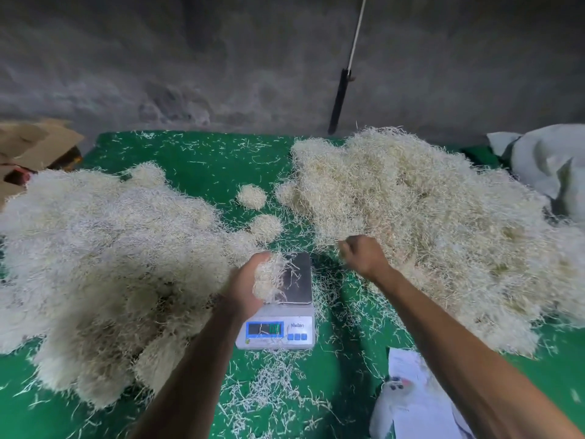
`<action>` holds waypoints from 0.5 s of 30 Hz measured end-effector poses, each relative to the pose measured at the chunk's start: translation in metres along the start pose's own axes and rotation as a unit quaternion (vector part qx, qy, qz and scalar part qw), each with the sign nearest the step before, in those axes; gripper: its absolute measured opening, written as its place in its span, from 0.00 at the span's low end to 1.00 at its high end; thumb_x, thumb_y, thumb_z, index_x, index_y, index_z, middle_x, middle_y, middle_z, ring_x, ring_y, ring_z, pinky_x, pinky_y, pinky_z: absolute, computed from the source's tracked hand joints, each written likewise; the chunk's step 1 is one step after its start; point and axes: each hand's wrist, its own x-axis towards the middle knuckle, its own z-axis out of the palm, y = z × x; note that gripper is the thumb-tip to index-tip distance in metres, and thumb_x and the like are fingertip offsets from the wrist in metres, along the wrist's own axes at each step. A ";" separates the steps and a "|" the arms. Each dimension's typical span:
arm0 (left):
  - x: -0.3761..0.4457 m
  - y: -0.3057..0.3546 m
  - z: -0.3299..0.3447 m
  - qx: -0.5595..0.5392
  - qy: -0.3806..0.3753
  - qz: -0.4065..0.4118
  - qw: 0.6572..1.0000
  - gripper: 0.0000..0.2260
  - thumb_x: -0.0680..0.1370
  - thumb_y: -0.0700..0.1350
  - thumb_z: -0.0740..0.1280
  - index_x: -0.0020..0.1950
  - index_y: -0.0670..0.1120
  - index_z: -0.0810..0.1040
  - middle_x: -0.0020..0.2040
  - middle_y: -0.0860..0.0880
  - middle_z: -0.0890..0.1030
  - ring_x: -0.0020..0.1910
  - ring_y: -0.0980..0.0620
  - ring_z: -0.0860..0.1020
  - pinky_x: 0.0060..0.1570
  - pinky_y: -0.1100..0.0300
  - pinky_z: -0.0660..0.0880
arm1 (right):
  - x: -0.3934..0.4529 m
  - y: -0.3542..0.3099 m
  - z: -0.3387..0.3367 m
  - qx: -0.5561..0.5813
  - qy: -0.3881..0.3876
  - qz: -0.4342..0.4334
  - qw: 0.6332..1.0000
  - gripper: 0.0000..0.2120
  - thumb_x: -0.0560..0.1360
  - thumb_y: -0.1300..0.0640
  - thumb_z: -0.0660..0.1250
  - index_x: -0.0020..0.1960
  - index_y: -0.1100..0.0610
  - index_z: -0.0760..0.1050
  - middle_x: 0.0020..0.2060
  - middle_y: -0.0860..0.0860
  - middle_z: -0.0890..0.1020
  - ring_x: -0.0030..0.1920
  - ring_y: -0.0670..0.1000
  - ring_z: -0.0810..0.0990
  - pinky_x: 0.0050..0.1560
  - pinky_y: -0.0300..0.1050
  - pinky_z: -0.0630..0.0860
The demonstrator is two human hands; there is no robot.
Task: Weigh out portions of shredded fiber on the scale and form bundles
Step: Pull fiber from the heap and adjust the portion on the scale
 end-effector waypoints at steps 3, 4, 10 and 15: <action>-0.006 0.027 0.017 -0.263 -0.017 -0.087 0.961 0.24 0.75 0.43 0.73 0.70 0.55 0.75 0.54 0.48 0.83 0.48 0.49 0.83 0.54 0.45 0.82 | -0.030 -0.041 0.037 0.188 -0.159 -0.040 0.968 0.27 0.78 0.34 0.67 0.71 0.47 0.73 0.57 0.44 0.81 0.45 0.48 0.86 0.48 0.47 0.84; -0.003 0.030 0.021 -0.353 -0.023 -0.136 0.925 0.21 0.77 0.50 0.69 0.70 0.51 0.76 0.55 0.46 0.84 0.48 0.47 0.84 0.54 0.45 0.82 | -0.035 -0.052 0.050 0.189 -0.179 -0.055 0.964 0.33 0.74 0.31 0.69 0.75 0.43 0.69 0.60 0.39 0.78 0.46 0.43 0.83 0.52 0.44 0.81; -0.014 0.014 0.000 -0.261 0.041 -0.120 0.957 0.21 0.84 0.40 0.63 0.76 0.37 0.65 0.72 0.37 0.71 0.71 0.37 0.71 0.71 0.41 0.70 | -0.026 -0.072 0.081 0.148 -0.002 -0.050 0.988 0.25 0.80 0.52 0.70 0.75 0.55 0.70 0.68 0.57 0.76 0.63 0.56 0.80 0.66 0.56 0.78; -0.028 -0.018 -0.023 -0.236 0.101 -0.134 0.957 0.17 0.83 0.36 0.63 0.72 0.35 0.69 0.61 0.39 0.78 0.56 0.47 0.79 0.63 0.50 0.78 | -0.029 -0.071 0.089 0.018 -0.051 -0.078 0.995 0.36 0.77 0.42 0.71 0.80 0.49 0.63 0.75 0.54 0.69 0.67 0.58 0.77 0.67 0.64 0.75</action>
